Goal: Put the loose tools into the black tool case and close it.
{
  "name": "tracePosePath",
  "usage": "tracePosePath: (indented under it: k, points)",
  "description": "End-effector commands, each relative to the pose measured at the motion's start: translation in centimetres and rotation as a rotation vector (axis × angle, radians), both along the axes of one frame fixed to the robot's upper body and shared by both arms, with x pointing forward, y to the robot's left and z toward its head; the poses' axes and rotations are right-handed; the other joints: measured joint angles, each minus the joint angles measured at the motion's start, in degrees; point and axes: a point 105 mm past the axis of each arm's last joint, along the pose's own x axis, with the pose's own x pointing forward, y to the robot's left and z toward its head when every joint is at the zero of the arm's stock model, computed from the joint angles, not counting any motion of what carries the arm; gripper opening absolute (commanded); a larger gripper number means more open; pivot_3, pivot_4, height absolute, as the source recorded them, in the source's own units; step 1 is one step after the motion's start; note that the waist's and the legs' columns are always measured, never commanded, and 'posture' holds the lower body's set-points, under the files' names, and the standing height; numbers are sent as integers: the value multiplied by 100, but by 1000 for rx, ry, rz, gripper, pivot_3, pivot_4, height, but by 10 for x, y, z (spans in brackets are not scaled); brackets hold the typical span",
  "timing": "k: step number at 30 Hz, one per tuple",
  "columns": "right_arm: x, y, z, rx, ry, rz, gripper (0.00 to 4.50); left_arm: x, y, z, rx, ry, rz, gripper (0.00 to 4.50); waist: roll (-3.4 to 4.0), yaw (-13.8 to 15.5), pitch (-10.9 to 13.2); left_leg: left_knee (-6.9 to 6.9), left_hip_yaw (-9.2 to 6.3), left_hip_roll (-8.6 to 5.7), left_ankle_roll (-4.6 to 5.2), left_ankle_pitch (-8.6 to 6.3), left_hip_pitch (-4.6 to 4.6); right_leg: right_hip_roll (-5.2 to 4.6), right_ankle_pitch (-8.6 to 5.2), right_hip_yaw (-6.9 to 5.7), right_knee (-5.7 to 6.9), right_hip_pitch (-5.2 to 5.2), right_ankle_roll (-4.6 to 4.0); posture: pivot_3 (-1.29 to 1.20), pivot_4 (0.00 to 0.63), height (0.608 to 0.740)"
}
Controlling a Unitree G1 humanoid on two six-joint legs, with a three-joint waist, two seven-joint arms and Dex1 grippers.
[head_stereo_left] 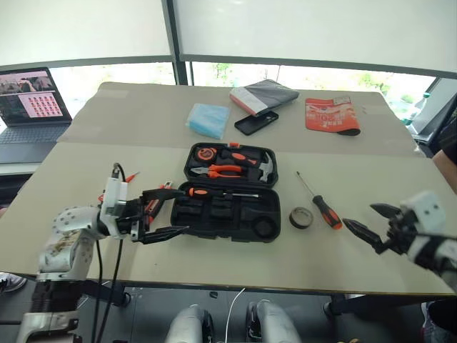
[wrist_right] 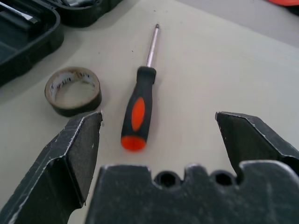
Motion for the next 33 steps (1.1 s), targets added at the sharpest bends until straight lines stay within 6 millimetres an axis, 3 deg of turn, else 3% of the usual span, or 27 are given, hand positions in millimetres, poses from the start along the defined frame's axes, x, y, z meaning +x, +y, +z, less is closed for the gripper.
tracePosePath:
  k: [1,6,9,11,17,21,24,26,30,33]
  points:
    - [12,0,-15,22,187,-69,4500,-5,-14,18,-56,-75,-29,4483,-2,25,-1,0,0,0,-1,1,-5,2,0,-4,-2,-3,0,0,150,740]
    - [31,14,-24,-30,260,-43,4500,-10,-25,26,-79,-97,-54,4483,-2,50,-1,5,1,-5,-2,2,-12,4,1,-12,-3,-4,1,0,150,740]
    - [35,12,-29,-72,277,-66,3791,-12,-27,28,-85,-91,-58,4500,-2,55,-1,8,2,-8,-1,1,-14,5,2,-11,-2,-4,5,0,150,740]
    - [39,10,-29,-77,262,-80,2977,-12,-27,29,-86,-87,-58,4500,-2,59,-1,8,2,-8,-8,6,-16,6,1,-15,-3,-3,7,0,150,740]
    - [46,5,-23,-79,196,-107,1081,-14,-26,24,-70,-52,-62,4500,-2,50,-1,8,3,-8,-32,20,-16,9,1,-13,-2,-4,10,0,150,740]
    - [56,-1,2,-118,27,-60,1015,-14,-20,22,-59,-30,-45,4500,-2,42,0,8,3,-8,-34,21,-16,10,1,-13,-1,-7,10,0,150,740]
    - [61,36,46,-199,-189,245,1015,-7,-1,20,-57,-7,51,4500,3,10,3,6,4,-8,-33,20,-15,14,1,-11,-2,-9,10,0,150,740]
    - [57,70,58,-241,-230,459,1015,-5,12,14,-38,6,108,4500,7,-56,6,5,5,-6,-30,18,-13,15,1,-7,-1,-11,10,0,150,740]
    - [51,143,63,-312,-199,786,1015,-8,34,3,15,22,211,4500,5,-162,8,-1,3,17,-12,7,-6,17,0,-9,-2,-11,9,0,150,740]
    - [53,168,51,-353,-115,861,1015,-12,46,-8,91,23,259,4500,5,-129,9,-7,-2,28,-43,19,-4,23,-6,-17,6,-19,-3,0,150,740]
